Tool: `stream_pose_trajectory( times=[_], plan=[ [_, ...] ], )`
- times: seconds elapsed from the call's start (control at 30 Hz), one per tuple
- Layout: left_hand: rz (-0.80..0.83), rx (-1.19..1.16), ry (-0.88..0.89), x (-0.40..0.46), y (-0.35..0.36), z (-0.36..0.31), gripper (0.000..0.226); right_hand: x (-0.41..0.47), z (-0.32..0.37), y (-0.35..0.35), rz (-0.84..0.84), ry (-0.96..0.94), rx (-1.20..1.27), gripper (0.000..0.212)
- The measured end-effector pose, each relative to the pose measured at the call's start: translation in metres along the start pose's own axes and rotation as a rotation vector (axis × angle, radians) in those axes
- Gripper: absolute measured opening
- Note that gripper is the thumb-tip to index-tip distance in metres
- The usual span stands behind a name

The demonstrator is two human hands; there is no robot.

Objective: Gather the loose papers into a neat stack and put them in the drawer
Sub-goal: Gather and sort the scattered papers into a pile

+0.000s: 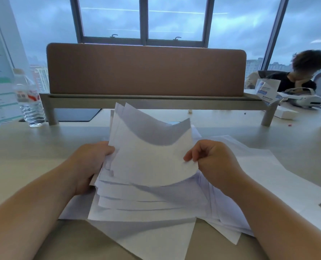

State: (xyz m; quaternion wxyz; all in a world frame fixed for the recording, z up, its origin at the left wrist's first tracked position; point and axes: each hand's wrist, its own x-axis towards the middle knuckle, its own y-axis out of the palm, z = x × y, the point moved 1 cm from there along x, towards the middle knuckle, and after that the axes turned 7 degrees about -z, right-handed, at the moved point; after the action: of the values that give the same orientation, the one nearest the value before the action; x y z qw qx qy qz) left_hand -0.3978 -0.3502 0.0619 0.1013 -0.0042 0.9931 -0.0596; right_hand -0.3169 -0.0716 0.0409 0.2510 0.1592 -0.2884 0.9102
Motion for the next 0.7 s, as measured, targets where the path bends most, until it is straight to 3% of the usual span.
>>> stream_pose_trajectory(
  times=[0.17,0.33,0.7],
  plan=[
    [0.077,0.081,-0.037,-0.005,0.002,0.002,0.019,-0.005,-0.003,0.007,0.115,0.016,0.027,0.041],
    [0.164,0.283,-0.008,-0.002,0.001,0.004,0.015,-0.011,-0.005,0.013,0.230,0.021,-0.164,0.053],
    [0.006,0.269,0.103,0.011,-0.002,0.004,0.024,-0.004,0.016,-0.007,0.183,0.012,-0.556,0.047]
  ],
)
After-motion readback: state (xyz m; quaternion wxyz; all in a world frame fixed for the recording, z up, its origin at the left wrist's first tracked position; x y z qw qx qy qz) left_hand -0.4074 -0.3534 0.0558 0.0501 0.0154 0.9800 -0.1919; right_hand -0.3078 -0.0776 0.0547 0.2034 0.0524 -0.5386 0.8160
